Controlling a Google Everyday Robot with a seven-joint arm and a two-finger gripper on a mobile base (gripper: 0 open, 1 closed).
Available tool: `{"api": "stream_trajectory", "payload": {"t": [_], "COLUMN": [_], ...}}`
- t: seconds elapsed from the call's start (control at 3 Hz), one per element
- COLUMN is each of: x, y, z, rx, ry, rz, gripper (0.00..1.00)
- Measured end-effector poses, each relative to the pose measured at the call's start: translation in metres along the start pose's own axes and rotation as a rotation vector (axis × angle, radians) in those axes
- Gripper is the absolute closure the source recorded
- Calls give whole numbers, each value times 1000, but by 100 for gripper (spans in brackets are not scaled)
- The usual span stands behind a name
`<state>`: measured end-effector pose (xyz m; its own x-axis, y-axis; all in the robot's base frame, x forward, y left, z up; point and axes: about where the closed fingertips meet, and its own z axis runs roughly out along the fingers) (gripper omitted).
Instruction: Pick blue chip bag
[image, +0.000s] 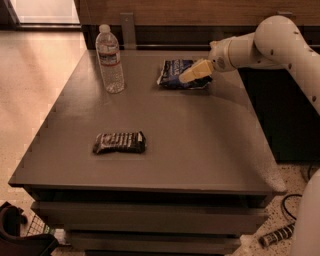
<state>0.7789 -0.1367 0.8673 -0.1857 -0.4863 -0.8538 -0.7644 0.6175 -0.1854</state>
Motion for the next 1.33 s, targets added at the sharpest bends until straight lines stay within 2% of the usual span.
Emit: {"api": "stream_trajectory", "payload": {"t": [0.33, 0.67, 1.33], "x": [5, 11, 11], "y": [28, 47, 49], "z": [44, 65, 66], "rx": [-119, -191, -196], "ry": [-16, -12, -10], "rz": [38, 68, 68], "gripper": [2, 24, 71]}}
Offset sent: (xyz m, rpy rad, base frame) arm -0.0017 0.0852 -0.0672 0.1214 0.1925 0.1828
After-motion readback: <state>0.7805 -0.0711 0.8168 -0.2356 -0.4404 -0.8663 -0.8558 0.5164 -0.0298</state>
